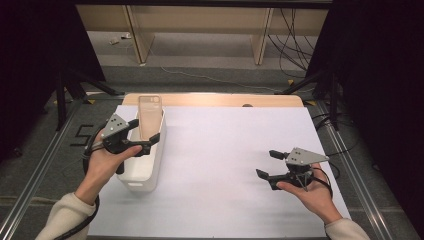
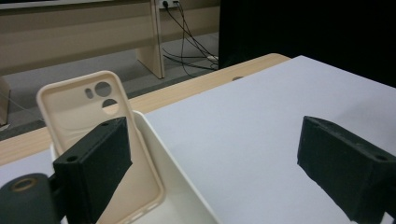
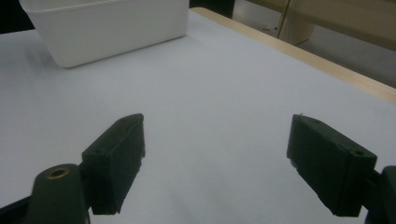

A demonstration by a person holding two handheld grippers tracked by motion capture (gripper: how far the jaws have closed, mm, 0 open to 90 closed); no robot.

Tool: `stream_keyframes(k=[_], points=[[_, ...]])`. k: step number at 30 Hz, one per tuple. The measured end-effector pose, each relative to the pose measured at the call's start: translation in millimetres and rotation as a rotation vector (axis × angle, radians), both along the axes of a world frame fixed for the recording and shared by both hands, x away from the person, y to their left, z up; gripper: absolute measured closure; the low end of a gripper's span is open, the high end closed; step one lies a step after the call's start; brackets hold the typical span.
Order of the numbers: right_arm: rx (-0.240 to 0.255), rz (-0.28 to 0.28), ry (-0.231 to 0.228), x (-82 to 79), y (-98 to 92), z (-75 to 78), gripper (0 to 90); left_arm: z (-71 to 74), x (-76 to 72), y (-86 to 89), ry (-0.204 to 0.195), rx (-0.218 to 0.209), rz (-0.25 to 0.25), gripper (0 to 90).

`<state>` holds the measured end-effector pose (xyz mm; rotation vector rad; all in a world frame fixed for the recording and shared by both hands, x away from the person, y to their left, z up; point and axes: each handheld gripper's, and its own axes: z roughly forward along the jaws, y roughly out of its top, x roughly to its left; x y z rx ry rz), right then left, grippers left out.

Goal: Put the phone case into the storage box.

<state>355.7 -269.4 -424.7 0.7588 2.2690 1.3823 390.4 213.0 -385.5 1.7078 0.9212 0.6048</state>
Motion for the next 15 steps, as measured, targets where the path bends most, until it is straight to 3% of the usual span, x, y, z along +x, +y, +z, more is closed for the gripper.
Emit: stream_keyframes(k=[10, 15], points=[[-0.003, 0.0, -0.001, -0.1, 0.2, -0.1, 19.7, -9.5, -19.2, -12.7, -0.014, 0.045, -0.028, 10.0], [-0.003, 0.0, -0.001, -0.5, 0.4, 0.3, 19.7, -9.7, -25.4, -14.8, -0.023, 0.042, -0.031, 10.5]])
